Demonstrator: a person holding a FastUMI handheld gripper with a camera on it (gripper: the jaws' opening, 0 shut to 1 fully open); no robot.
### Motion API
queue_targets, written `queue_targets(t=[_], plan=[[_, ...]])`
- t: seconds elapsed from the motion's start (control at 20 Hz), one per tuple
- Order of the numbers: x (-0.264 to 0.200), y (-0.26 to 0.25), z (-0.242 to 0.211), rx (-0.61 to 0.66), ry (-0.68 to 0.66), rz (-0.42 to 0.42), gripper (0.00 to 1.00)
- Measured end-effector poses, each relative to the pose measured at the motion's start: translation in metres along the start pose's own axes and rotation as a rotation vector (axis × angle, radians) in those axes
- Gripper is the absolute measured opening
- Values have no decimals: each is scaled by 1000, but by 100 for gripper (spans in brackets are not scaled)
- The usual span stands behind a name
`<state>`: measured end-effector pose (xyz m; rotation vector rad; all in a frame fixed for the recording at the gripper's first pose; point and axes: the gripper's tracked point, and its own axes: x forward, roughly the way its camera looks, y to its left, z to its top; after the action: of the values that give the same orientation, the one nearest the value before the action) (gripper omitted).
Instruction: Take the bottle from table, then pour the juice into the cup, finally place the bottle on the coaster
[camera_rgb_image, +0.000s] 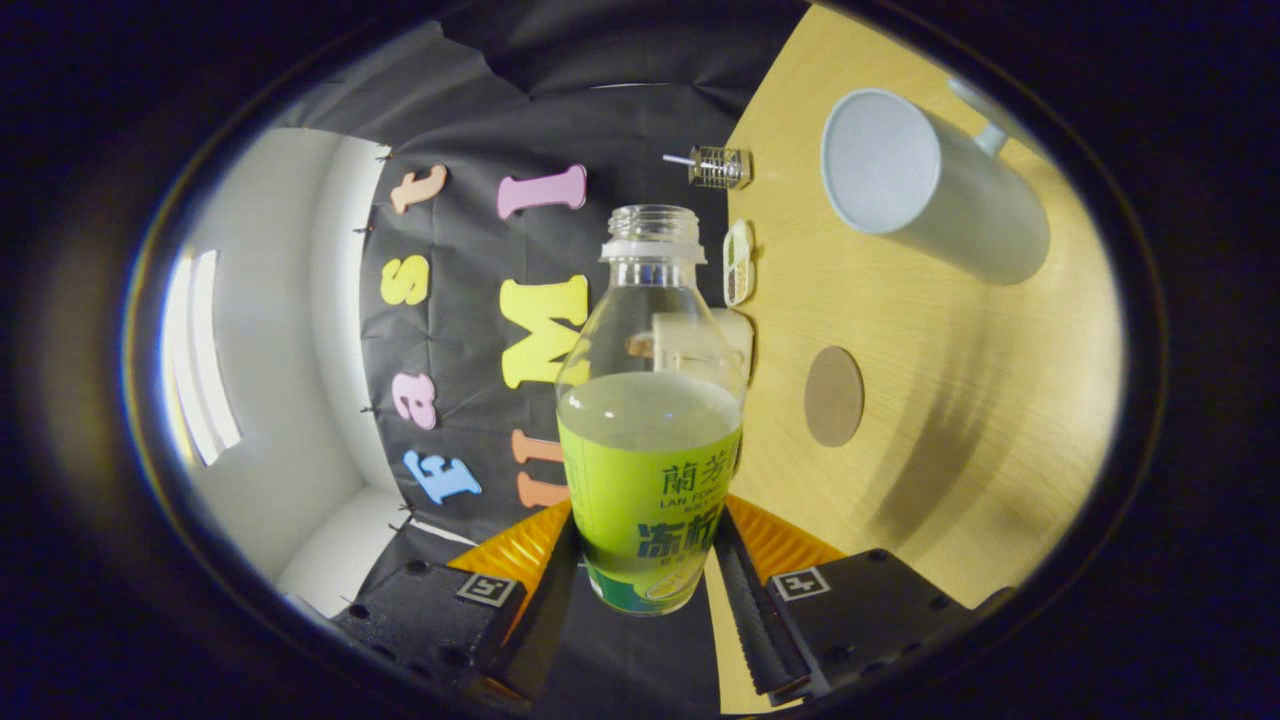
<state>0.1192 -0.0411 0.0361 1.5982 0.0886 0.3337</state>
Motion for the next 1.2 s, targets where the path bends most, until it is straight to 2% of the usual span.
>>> queue_targets(t=[0.6,1.2], plan=[[7,18,12,161,-34,46,78],[8,26,30,261,-61,84,78]])
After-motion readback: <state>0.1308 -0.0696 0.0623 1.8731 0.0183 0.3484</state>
